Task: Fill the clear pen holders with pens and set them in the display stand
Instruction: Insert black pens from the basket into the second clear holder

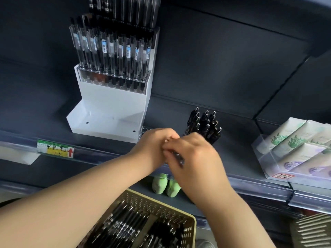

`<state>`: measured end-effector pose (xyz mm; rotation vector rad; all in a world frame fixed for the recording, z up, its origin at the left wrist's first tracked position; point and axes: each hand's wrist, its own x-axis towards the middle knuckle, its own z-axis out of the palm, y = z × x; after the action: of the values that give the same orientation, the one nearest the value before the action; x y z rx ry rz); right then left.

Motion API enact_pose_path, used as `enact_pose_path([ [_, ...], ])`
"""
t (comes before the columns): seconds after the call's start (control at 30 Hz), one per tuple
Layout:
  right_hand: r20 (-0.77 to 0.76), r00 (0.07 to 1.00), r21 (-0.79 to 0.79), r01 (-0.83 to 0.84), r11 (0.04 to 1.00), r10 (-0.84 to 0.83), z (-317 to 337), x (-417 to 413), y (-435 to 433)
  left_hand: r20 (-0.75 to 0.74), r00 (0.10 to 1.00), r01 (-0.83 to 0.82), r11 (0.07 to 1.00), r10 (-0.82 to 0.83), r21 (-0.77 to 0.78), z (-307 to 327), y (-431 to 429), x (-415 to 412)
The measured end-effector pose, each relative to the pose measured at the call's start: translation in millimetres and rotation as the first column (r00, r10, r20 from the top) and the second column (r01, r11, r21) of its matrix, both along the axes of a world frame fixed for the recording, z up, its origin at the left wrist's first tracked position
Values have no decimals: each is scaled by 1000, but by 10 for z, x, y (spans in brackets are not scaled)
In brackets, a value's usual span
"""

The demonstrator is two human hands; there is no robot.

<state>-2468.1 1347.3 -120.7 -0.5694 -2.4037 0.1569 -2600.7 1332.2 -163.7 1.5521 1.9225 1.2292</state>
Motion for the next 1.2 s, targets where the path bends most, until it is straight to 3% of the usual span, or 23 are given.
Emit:
enact_pose_path([
  [0.07,71,997,-50,-26,998,30,-139,40,-67,-38,998,-57,998,58,13,-78,-60,-42],
  [0.13,124,991,-102,-35,994,48,-235,97,-111,-104,994,29,999,-32,-28,-109,-155,-49],
  [0.23,182,981,-132,-42,990,66,-331,174,-137,-313,949,45,999,-40,9,-152,-316,-101],
  [0.3,246,967,-173,-22,985,65,-401,207,-174,-348,935,78,997,-70,7,-130,-446,-75],
  [0.5,484,872,-333,112,936,68,-783,225,-320,-450,847,186,950,-284,-250,-335,-808,-31],
  [0.63,609,788,-434,236,869,90,-1141,218,-503,-441,781,162,826,-441,-540,-612,-1016,-44],
  [0.87,778,615,-475,445,760,126,-1782,259,-765,-367,716,90,600,-594,-795,-1073,-1250,-16],
  [1.03,807,560,-454,388,802,186,-1993,155,-865,-308,697,-37,397,-647,-917,-1315,-1286,-48],
  [1.13,821,527,-431,319,844,220,-2085,74,-846,-276,777,-129,286,-565,-949,-1460,-1267,-109],
  [1.2,828,510,-416,283,864,232,-2158,21,-835,-293,807,-168,277,-513,-946,-1582,-1276,-128],
])
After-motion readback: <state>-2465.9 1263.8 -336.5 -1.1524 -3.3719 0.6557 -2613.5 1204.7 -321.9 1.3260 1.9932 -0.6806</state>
